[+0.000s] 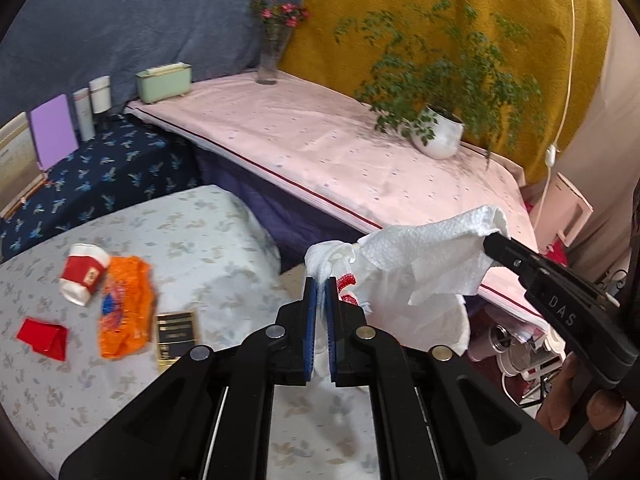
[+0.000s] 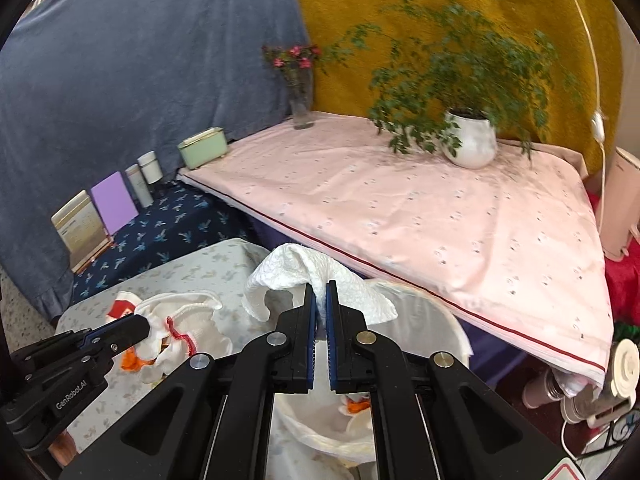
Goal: Collect trash
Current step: 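Carry the white bag and tissue over the wastebasket and open both grippers, then move both tools back over the red envelope and orange bag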
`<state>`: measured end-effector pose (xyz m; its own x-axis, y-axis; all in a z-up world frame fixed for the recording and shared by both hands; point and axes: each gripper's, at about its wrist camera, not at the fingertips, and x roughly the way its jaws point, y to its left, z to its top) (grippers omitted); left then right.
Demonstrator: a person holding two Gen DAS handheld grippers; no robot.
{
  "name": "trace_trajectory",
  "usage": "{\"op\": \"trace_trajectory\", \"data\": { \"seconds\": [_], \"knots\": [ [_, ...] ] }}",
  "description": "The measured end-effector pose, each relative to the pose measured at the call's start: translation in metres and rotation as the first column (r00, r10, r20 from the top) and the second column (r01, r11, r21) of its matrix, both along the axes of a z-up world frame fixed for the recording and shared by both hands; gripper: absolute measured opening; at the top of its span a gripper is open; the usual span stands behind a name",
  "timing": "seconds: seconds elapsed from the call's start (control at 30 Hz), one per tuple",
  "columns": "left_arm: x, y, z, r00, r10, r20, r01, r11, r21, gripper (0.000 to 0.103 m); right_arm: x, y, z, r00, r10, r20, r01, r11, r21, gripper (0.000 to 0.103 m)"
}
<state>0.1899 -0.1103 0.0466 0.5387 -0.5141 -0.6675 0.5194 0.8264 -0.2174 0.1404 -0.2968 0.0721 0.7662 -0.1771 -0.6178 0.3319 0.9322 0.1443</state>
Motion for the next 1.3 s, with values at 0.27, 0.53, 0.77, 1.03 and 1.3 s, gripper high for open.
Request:
{"op": "trace_trajectory", "data": {
  "seconds": [0.27,0.53,0.77,1.03,1.3],
  "knots": [
    [-0.007,-0.043,-0.012,0.997,-0.073,-0.029,0.074,0.997,0.005,0.005,-0.015,-0.038,-0.019,0.998,-0.058,-0.031,0.059,0.998,0.021,0.005],
    [-0.008,-0.064,-0.025,0.994,-0.101,-0.047,0.101,0.995,-0.001,0.012,-0.017,-0.055,-0.036,0.994,-0.089,-0.061,0.092,0.995,0.039,0.015],
    [-0.006,-0.063,-0.025,0.997,-0.069,-0.029,0.069,0.998,0.01,0.041,-0.02,-0.058,-0.035,0.993,-0.112,-0.039,0.114,0.993,0.04,0.041],
    [-0.001,-0.044,-0.025,1.0,-0.017,-0.022,0.018,1.0,0.022,0.042,-0.017,-0.046,-0.027,0.996,-0.087,-0.022,0.087,0.996,0.024,0.047],
    [0.011,-0.002,-0.032,0.996,0.078,-0.04,-0.077,0.997,0.022,0.047,-0.009,-0.016,-0.026,0.999,-0.03,-0.028,0.031,0.999,0.01,0.048]
  ]
}}
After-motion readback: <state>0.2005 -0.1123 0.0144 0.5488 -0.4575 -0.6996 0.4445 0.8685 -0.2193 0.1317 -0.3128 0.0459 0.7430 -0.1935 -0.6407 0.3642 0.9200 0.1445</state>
